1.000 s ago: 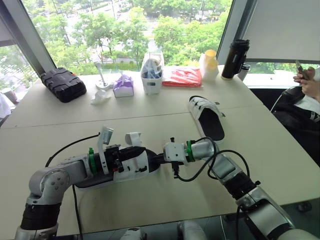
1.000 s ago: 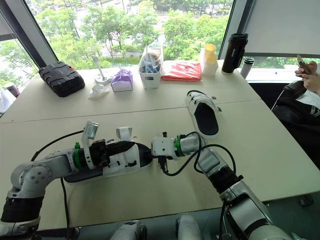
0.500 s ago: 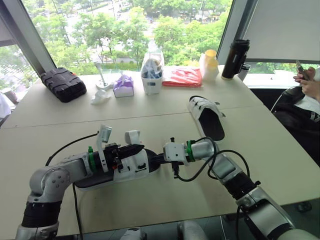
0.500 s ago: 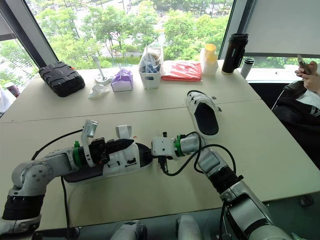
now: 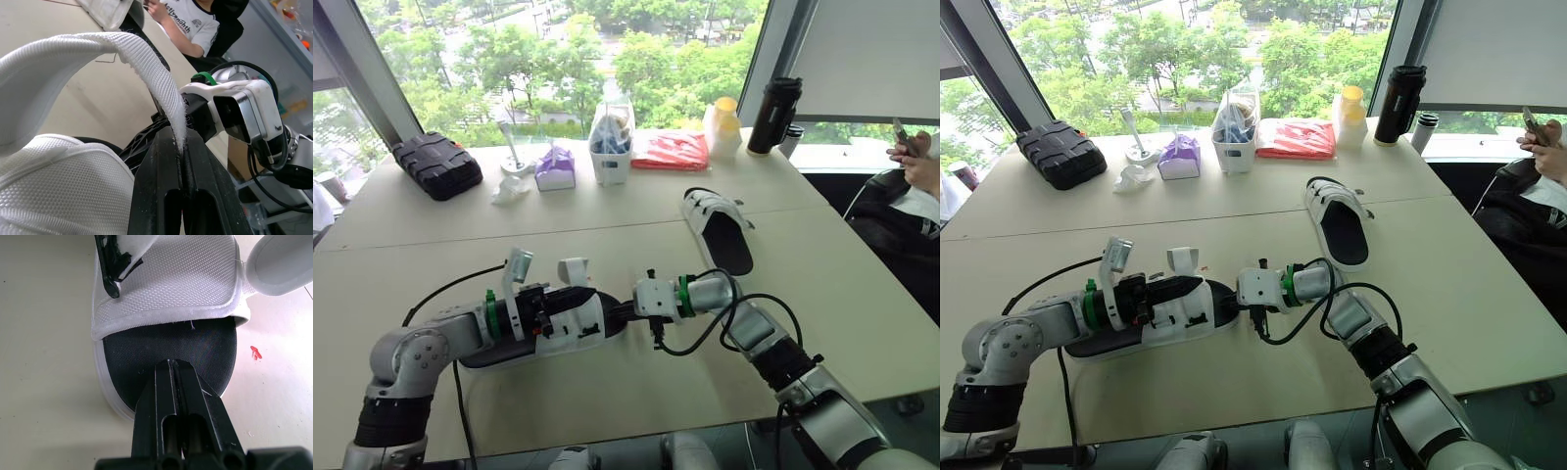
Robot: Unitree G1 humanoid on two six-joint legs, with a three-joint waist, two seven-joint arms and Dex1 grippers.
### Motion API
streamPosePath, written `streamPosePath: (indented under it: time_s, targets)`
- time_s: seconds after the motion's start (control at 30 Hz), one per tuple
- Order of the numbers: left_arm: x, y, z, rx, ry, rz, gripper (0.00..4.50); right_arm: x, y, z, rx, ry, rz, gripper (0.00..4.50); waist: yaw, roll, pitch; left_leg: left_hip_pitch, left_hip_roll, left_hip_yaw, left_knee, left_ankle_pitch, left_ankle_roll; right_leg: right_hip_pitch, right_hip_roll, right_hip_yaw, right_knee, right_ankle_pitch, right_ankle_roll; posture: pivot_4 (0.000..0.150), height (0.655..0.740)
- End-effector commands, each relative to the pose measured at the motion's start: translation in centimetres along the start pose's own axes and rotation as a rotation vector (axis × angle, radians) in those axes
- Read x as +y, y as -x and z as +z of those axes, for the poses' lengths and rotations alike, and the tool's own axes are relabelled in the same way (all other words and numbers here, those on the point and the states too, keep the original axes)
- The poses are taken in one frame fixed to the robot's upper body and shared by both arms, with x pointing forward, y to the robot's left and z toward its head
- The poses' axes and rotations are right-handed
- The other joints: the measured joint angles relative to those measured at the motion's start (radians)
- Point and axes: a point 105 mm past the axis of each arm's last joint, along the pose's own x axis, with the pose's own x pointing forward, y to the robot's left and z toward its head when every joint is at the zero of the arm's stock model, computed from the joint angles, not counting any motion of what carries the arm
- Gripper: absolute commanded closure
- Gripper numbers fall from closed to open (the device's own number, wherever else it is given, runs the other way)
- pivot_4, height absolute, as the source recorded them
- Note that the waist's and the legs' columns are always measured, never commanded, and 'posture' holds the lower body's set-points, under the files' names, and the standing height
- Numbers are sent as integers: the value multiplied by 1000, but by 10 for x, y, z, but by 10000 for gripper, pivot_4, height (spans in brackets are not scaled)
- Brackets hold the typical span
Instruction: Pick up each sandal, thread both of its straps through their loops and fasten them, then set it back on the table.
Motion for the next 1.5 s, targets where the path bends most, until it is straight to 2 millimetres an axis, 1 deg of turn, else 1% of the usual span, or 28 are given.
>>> streamPosePath:
  time_s: [0.03,0.27,0.4,0.67,0.87,1.0,1.13,1.23,1.37,1.5]
  targets:
    - [0,2,-1,19,-9,-4,44664,8,-3,-4,22,-3,26,45000,0,0,0,0,0,0,0,0,0,0,0,0,0,0,0,1500,7400]
    - [14,0,-5,58,-61,40,44664,8,-4,-3,19,-2,26,45000,0,0,0,0,0,0,0,0,0,0,0,0,0,0,0,1500,7400]
    - [17,-3,-6,66,-104,42,44664,8,-4,-3,18,-2,25,45000,0,0,0,0,0,0,0,0,0,0,0,0,0,0,0,1500,7400]
    - [12,-4,-17,146,-179,0,44664,8,-4,-3,18,-4,24,45000,0,0,0,0,0,0,0,0,0,0,0,0,0,0,0,1500,7400]
    - [14,-5,-13,154,-294,10,44664,8,-4,-2,17,-5,23,45000,0,0,0,0,0,0,0,0,0,0,0,0,0,0,0,1500,7400]
    - [13,-7,-6,139,-389,8,44664,8,-5,-2,14,-6,22,45000,0,0,0,0,0,0,0,0,0,0,0,0,0,0,0,1500,7400]
    - [9,-9,3,113,-458,-11,44664,8,-6,-1,13,-6,23,45000,0,0,0,0,0,0,0,0,0,0,0,0,0,0,0,1500,7400]
    - [1,-9,7,114,-522,-59,44664,8,-5,-1,12,-5,22,45000,0,0,0,0,0,0,0,0,0,0,0,0,0,0,0,1500,7400]
    - [-5,-9,5,149,-579,-101,44664,8,-5,-1,13,-5,21,45000,-1,0,0,0,0,1,0,0,0,0,0,0,0,0,0,1500,7400]
    - [-4,-7,0,199,-645,-116,44664,8,-5,-2,14,-6,21,45000,-1,0,0,0,0,1,0,0,0,0,0,0,0,0,0,1500,7400]
